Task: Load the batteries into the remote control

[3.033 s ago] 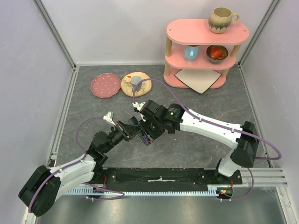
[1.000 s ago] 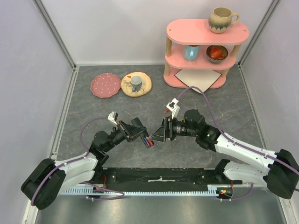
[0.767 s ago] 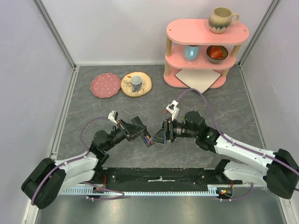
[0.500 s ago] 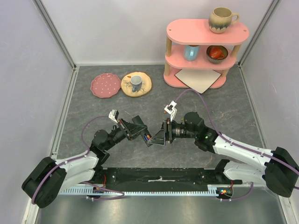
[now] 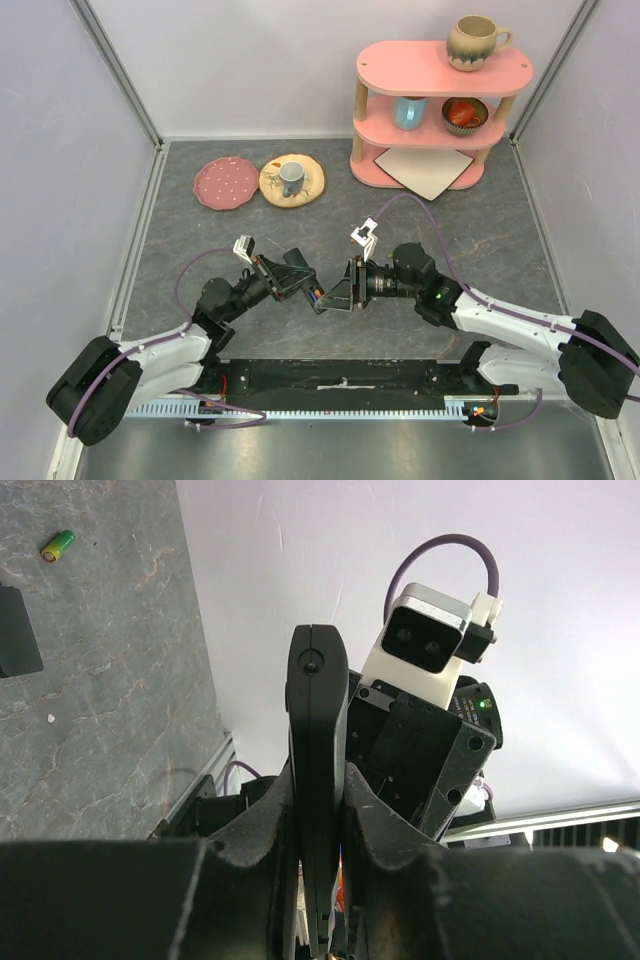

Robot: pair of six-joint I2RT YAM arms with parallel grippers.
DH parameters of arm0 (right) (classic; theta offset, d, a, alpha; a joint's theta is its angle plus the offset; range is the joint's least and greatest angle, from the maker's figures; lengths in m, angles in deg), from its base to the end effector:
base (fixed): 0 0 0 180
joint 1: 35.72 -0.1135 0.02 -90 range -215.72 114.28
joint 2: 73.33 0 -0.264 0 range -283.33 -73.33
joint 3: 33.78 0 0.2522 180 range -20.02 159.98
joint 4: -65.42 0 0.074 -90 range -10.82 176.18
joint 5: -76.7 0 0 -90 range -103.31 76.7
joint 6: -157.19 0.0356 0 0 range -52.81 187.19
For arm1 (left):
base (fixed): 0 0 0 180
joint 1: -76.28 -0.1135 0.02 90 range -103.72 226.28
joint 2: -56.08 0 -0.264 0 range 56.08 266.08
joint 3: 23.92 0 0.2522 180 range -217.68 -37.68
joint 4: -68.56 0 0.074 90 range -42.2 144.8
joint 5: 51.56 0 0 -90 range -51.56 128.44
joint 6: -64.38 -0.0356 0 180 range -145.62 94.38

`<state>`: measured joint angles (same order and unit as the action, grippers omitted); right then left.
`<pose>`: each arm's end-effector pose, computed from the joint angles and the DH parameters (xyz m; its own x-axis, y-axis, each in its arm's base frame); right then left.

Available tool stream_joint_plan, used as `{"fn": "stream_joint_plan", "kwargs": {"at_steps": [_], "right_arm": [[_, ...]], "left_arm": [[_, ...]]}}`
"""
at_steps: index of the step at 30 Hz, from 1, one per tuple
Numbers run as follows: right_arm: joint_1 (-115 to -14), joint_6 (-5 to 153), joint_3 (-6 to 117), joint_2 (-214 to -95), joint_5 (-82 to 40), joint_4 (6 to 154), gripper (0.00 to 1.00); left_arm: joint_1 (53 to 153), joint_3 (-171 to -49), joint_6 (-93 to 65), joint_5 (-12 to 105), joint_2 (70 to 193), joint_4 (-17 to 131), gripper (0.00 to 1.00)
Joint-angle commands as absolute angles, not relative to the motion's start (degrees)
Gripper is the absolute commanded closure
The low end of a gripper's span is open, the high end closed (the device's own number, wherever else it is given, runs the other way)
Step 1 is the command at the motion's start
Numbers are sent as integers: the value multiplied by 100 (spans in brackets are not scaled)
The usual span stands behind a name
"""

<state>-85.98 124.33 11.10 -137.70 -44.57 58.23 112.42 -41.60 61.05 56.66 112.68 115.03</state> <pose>0.1428 0.2007 0.2451 -0.8983 0.0425 -0.4372 -0.4181 0.2225 0.8807 0.1370 -0.1138 0.1896 -0.8030 -0.5878 -0.0986 0.1530 -0.0434 -0.9873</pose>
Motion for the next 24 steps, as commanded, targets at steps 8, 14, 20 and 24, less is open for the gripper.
{"fn": "stream_joint_plan", "kwargs": {"at_steps": [8, 14, 20, 24], "right_arm": [[-8617, 12625, 969, -13889, -4495, 5308, 36], [-8617, 12713, 934, -13951, -4503, 5149, 38], [-8617, 12827, 916, -14065, -4538, 4982, 41], [-8617, 12976, 873, -14205, -4600, 4693, 46]], "left_arm": [[11293, -4304, 6306, 5743, 11102, 11878, 98], [11302, -4295, 6297, 5743, 11040, 11861, 98], [11319, -4286, 6306, 5778, 11031, 11887, 98], [11337, -4277, 6315, 5778, 11005, 11922, 98]]}}
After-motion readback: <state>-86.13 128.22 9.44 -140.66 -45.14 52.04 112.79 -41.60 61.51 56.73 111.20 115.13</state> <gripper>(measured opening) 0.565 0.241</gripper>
